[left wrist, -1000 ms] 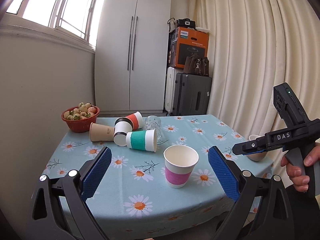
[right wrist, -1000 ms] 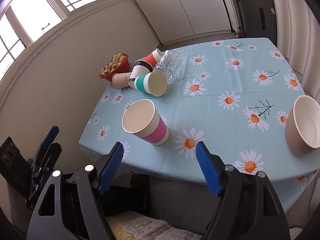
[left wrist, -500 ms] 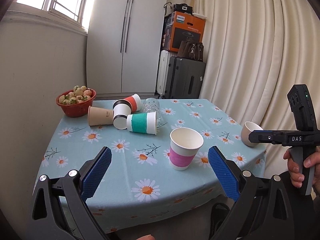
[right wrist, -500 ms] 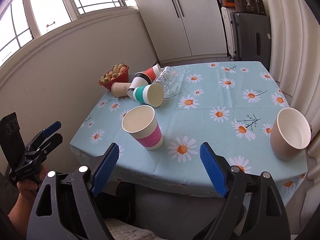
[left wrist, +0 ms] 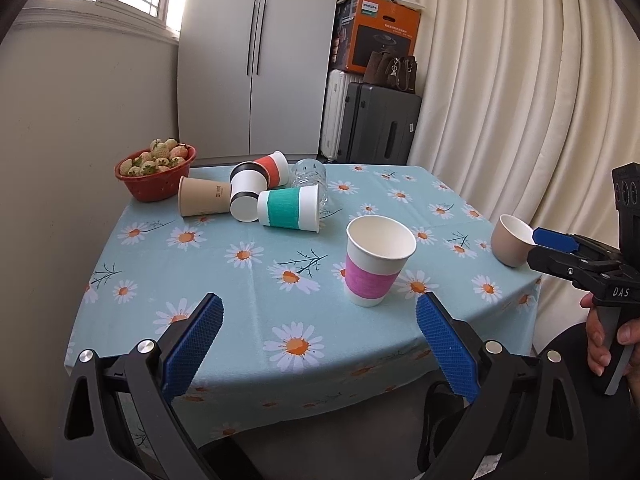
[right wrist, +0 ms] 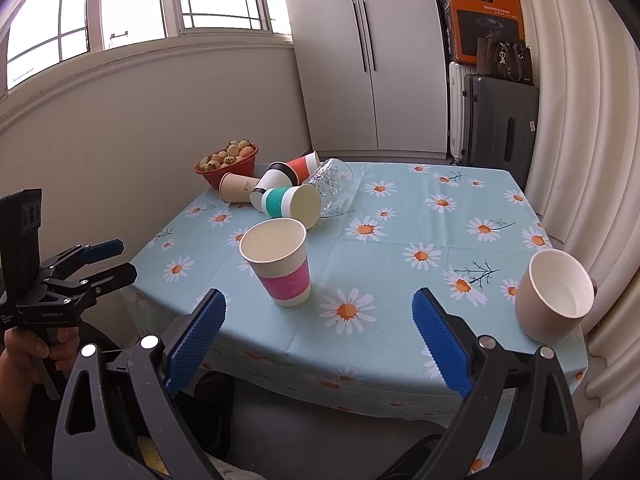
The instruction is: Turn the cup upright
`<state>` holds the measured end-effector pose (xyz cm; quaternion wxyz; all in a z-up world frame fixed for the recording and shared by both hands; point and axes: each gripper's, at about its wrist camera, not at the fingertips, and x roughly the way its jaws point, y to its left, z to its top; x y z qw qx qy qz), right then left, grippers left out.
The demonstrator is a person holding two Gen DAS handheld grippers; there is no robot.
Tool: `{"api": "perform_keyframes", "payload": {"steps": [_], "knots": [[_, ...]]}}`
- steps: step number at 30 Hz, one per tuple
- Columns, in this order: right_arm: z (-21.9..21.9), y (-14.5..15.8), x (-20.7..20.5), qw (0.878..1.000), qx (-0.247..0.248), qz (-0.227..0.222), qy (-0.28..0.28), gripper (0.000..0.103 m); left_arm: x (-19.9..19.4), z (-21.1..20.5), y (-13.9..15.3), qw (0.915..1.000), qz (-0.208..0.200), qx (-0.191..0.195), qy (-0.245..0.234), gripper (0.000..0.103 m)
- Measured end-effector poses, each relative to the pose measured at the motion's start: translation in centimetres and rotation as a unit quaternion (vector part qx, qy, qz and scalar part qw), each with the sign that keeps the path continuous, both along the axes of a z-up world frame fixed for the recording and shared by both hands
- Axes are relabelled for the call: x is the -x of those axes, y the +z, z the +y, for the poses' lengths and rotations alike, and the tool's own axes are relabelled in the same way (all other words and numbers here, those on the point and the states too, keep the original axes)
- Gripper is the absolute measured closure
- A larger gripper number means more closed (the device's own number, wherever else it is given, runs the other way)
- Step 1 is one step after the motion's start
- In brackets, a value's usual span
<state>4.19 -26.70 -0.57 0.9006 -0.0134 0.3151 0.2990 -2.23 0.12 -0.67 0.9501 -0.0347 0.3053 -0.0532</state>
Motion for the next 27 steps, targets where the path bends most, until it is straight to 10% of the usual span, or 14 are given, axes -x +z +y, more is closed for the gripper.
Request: {"api": "perform_keyframes", "payload": {"steps": [27], "knots": [[2.3, -0.9, 0.8, 0.997, 0.072, -0.032, -0.004, 0.008, -0.1, -0.9, -0.4, 0.9999, 0.006, -0.008, 0.002, 0.008]]}}
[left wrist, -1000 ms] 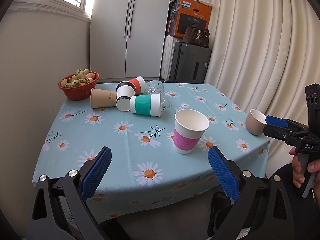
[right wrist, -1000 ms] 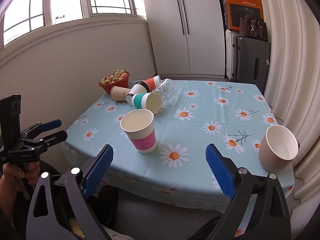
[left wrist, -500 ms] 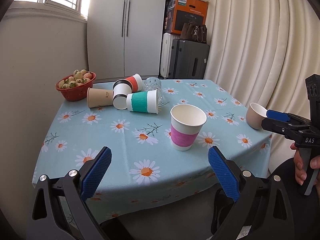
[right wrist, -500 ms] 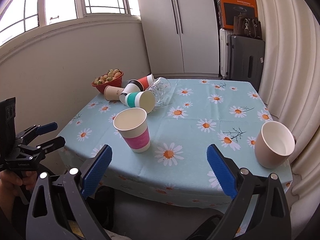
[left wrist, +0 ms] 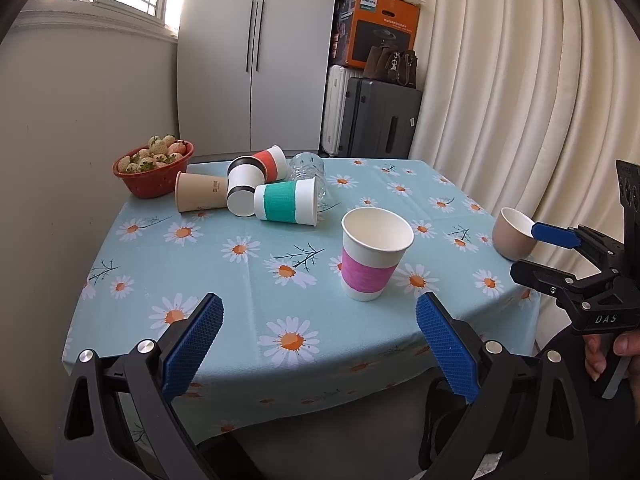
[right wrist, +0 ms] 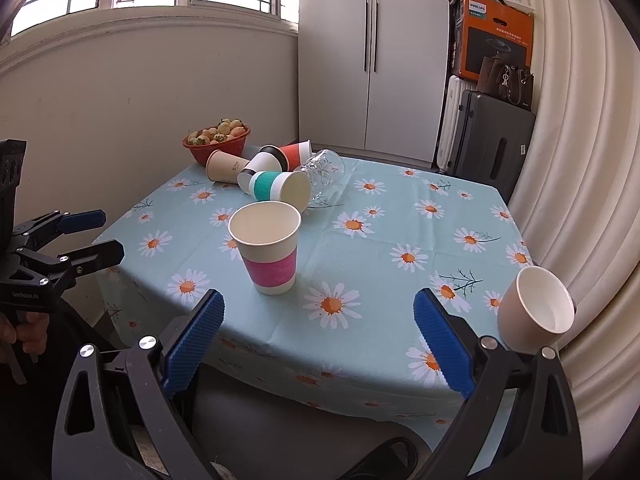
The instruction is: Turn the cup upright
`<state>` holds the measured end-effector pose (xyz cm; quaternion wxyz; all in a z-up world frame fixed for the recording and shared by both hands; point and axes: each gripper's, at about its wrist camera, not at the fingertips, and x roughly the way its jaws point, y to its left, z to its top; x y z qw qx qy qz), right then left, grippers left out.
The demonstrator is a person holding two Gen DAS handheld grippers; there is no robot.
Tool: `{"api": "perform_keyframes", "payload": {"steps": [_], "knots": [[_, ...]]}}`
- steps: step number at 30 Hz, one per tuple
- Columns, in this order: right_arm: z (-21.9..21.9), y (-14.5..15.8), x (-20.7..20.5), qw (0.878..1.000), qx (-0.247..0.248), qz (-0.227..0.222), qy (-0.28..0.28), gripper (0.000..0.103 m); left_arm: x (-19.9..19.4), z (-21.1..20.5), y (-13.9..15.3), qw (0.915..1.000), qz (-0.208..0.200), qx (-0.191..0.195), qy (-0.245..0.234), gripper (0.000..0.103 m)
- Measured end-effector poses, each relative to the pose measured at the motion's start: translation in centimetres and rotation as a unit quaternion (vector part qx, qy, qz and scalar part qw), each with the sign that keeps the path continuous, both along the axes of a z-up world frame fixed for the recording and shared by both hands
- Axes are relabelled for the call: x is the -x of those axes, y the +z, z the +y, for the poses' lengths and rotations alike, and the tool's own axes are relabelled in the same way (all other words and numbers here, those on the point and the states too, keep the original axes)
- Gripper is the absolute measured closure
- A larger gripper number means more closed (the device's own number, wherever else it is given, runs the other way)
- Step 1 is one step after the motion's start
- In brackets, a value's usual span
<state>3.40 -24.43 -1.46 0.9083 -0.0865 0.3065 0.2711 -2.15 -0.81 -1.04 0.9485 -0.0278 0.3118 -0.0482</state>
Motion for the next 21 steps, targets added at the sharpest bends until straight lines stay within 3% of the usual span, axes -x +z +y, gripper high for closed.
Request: {"api": "perform_keyframes", "payload": {"steps": [21], "knots": [[-1.00, 0.20, -0.32, 1.000, -0.021, 0.005, -0.016, 0.008, -0.21, -0.47, -0.37, 1.0000, 0.006, -0.003, 0.001, 0.008]]}}
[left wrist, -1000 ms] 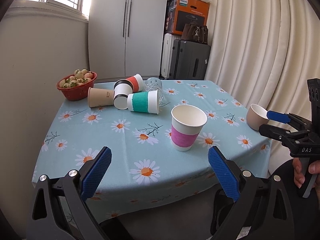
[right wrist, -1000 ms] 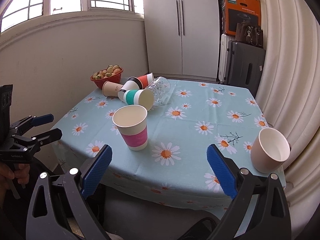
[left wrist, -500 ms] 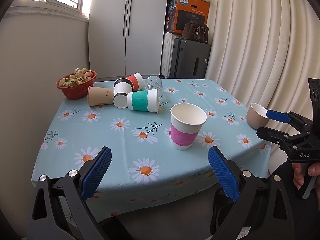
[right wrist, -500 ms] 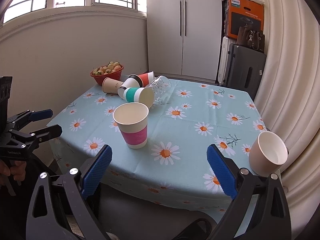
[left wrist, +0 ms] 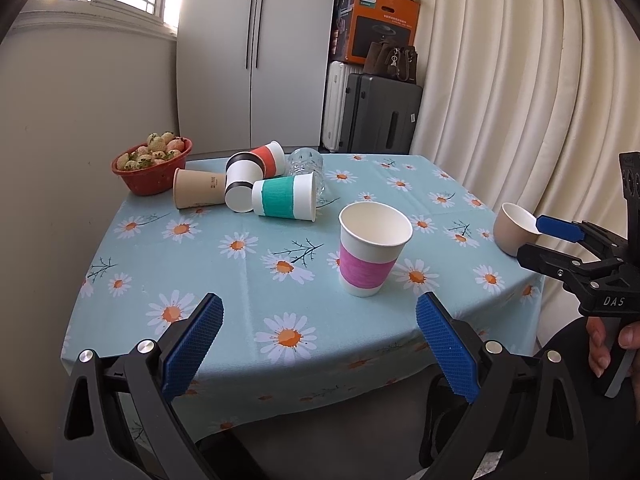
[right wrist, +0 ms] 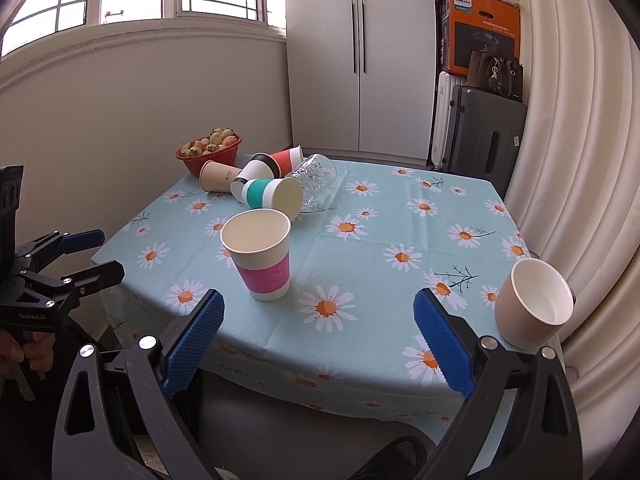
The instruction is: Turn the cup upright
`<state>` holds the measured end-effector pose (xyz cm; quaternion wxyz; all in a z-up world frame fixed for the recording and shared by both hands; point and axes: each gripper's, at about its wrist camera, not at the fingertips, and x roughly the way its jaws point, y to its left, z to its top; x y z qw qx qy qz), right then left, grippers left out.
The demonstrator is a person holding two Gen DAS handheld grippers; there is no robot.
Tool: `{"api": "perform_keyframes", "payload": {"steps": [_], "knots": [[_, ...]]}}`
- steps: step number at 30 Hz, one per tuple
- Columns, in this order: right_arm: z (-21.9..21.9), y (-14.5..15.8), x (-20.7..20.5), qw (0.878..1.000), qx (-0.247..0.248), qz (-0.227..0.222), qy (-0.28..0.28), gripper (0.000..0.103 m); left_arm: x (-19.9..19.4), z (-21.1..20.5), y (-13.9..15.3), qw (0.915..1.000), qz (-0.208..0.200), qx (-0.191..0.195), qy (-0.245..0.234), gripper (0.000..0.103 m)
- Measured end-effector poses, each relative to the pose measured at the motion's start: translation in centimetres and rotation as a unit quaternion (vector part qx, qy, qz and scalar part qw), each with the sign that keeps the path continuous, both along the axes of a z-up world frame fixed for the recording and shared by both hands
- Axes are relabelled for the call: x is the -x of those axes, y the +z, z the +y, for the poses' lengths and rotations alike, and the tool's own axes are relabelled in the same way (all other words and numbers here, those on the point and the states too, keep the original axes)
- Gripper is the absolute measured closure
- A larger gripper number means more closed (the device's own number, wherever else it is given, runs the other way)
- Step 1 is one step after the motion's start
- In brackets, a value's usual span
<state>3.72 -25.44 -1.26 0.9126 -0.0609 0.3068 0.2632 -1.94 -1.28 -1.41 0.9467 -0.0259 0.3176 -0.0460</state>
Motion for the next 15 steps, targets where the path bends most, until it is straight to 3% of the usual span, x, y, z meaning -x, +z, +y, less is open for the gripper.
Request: {"api": "perform_keyframes", "payload": {"steps": [15], "knots": [[0.05, -0.02, -0.13, 1.000, 0.002, 0.002, -0.003, 0.008, -0.01, -0.04, -0.12, 1.0000, 0.003, -0.002, 0.000, 0.008]]}}
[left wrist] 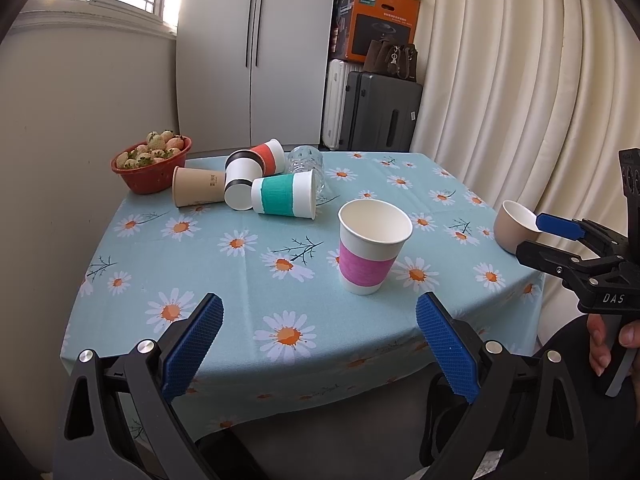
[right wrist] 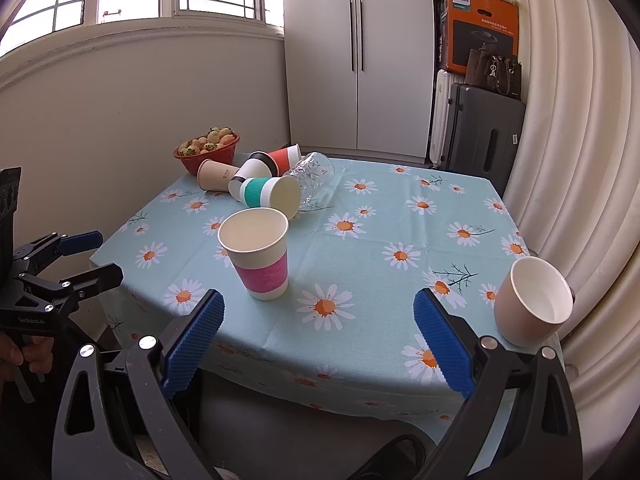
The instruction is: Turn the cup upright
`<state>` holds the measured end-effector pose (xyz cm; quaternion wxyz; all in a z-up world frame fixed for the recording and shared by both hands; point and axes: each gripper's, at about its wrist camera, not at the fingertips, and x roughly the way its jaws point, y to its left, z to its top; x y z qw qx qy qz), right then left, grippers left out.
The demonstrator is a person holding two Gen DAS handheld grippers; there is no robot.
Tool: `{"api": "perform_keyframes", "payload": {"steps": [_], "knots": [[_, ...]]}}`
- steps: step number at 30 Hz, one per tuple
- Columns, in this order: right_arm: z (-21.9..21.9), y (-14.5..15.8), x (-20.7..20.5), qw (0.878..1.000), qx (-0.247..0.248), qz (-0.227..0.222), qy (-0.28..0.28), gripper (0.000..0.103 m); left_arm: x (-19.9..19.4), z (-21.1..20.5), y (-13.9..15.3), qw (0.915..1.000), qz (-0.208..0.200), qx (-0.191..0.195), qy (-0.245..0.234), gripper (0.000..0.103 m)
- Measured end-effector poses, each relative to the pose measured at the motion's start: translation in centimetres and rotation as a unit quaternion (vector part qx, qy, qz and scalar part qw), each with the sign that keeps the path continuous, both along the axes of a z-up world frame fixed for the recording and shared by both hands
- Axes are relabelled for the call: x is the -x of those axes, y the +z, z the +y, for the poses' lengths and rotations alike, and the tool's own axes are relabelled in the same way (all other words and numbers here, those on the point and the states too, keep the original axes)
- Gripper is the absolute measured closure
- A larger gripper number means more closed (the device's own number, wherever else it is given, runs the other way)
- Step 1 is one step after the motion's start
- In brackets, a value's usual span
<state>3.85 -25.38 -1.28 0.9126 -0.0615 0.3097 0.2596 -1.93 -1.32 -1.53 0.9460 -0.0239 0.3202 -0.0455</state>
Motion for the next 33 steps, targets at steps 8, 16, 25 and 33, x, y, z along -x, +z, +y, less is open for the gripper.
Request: {"api": "perform_keyframes", "payload": {"steps": [8, 16, 25, 33], "knots": [[-0.04, 0.00, -0.01, 1.000, -0.001, 0.001, -0.001, 0.008, -0.07, -0.24, -0.08, 1.0000, 0.002, -0.003, -0.001, 0.008], [-0.22, -0.03, -0.03, 1.000, -0.004, 0.001, -0.003, 0.008, -0.16, -0.27, -0.04, 1.0000, 0.000, -0.001, 0.003, 0.008], [-0.03, -0.16, -0.17, 1.000, 0.001, 0.004, -0.003, 0.008, 0.06, 0.13, 0.16, 1.0000, -0.004, 0.007, 0.005, 0.008], [0.23, -0.34, -0.24, 1.000, 0.006, 0.007, -0.004, 0.008, 0.07, -0.16, 0.19, 1.0000, -0.003, 0.005, 0.001, 0.008]]}}
